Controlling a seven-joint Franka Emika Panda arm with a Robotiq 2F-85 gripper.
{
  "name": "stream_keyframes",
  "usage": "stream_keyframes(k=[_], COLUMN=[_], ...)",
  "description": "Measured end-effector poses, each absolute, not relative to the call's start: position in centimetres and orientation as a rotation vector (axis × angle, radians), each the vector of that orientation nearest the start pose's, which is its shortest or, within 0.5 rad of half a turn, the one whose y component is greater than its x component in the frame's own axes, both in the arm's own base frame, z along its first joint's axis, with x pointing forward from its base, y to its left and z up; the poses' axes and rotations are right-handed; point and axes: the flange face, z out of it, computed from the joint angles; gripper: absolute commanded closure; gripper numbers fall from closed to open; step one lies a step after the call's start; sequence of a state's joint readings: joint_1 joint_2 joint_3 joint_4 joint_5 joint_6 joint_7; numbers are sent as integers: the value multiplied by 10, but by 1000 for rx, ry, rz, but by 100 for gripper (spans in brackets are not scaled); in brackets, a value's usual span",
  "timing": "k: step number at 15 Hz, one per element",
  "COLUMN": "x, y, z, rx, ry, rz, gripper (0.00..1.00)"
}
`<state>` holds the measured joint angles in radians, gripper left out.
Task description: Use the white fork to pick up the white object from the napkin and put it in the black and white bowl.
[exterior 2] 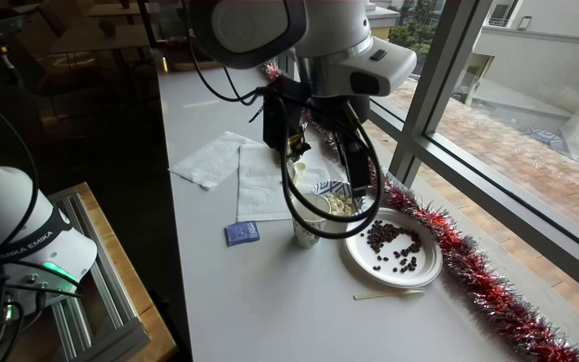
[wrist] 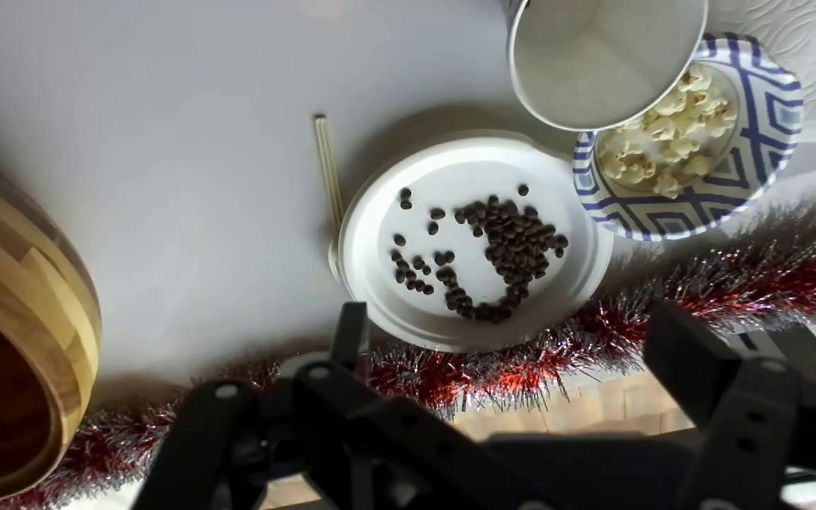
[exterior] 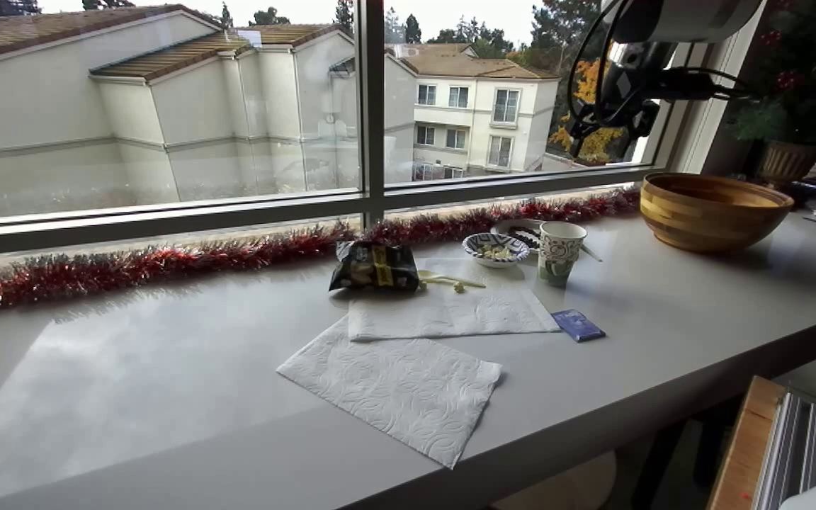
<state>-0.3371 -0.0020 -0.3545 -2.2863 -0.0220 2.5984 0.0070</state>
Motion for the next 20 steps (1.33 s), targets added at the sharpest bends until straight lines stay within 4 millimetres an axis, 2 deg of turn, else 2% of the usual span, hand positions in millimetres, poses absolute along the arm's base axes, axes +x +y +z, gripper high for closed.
stream_keyframes(k=[2,6,8,10,16,20], x=[423,425,426,426,422,423], y=[-349,-350,-355,-371,-443,-470], z=[380,382,373,358,318,284], rx=[-3047,-3051,-3048,-3044,-3071,-3120], ry=[1080,1075,1081,1105,1100,1025], rz=[-465,-470,-447,-412,-344,-268], gripper=[0,0,0,0,0,0])
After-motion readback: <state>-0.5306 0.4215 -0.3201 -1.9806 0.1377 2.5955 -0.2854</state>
